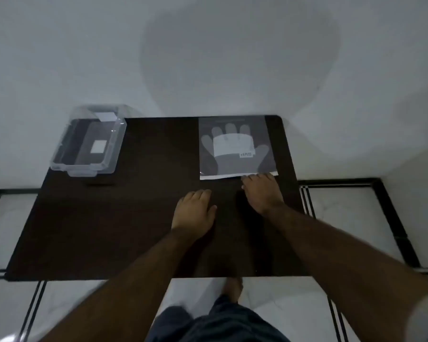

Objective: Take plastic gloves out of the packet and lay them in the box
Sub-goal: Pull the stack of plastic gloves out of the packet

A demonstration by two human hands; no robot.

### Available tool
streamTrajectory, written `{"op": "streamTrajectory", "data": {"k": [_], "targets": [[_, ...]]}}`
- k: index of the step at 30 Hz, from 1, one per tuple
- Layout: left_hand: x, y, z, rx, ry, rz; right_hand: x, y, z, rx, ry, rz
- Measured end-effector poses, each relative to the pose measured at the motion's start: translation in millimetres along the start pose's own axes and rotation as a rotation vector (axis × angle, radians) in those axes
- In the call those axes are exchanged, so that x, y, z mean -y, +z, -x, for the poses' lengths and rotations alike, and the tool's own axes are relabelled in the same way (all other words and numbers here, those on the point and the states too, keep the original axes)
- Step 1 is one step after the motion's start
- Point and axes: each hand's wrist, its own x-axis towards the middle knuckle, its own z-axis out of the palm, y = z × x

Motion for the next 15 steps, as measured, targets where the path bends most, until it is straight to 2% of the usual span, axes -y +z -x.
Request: {"op": "streamTrajectory", "data": {"k": [10,15], "targets": [[-5.3,12.8,-72.3,-0.009,-0.087,0.101,-30.3,13.4,-78.4,0.131,-0.178,0.101],[-8.2,17.6,-90.1,0.008,-0.048,0.119,-37.0,14.7,-98.2,0.177,-0.193,0.006]]}}
